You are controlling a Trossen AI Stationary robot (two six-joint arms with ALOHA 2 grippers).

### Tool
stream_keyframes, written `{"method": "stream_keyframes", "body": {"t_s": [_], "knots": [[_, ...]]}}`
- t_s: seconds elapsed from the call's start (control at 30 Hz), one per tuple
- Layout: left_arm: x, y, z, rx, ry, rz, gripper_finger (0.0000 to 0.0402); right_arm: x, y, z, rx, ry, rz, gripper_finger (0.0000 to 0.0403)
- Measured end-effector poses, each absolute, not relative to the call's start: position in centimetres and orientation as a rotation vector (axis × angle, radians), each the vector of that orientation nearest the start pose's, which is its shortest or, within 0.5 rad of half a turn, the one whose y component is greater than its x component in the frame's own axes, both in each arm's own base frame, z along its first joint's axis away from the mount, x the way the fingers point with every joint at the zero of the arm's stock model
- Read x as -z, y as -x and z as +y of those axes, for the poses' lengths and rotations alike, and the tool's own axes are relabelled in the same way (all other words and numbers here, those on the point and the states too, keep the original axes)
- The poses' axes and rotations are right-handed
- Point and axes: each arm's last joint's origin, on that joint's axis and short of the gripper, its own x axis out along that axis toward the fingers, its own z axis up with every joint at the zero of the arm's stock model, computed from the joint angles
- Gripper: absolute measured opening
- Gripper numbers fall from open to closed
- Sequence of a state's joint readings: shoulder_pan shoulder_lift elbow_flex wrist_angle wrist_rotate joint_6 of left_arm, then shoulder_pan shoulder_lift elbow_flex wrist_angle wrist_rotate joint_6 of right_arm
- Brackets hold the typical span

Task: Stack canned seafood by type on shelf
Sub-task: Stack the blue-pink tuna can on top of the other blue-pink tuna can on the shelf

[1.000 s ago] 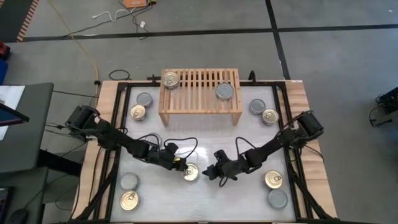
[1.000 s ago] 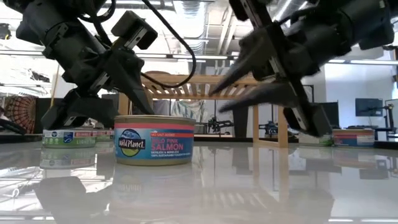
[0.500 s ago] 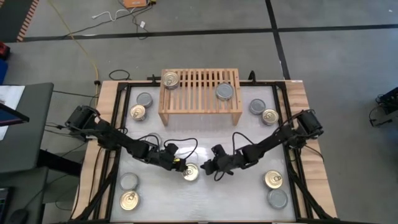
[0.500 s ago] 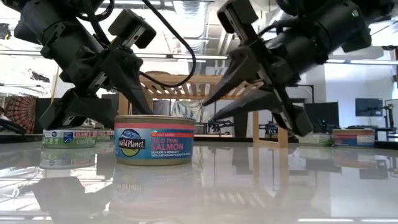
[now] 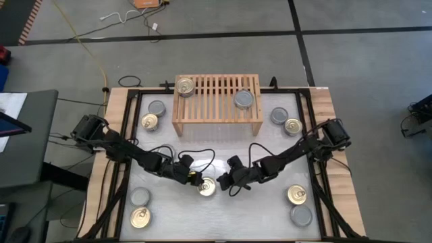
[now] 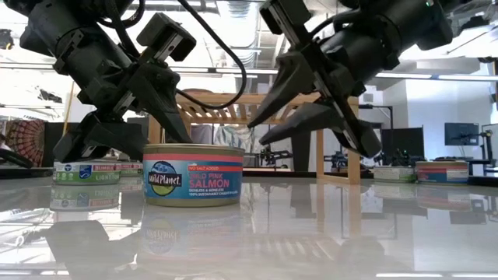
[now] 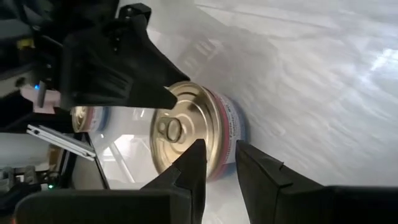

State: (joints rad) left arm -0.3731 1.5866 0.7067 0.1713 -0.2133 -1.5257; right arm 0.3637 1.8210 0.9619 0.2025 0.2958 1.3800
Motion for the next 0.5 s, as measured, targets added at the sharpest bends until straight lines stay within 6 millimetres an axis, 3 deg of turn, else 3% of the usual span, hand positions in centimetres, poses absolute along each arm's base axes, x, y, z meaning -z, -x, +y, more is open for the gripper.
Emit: {"method": "stream_keyframes", "body": {"t_s": [0.2,0.5], "knots": [[-15.4,-28.2,-10.1,-0.388,1.248,0.635,0.0156,-15.3,-34.6,12.3,0.375,-1.126,0.542,0.0113],[-15.4,-28.2,-10.0,-0.383,1.245,0.64,0.0156,-14.2,-36.2,12.7,0.323,-1.113,0.607,0.0113]]}}
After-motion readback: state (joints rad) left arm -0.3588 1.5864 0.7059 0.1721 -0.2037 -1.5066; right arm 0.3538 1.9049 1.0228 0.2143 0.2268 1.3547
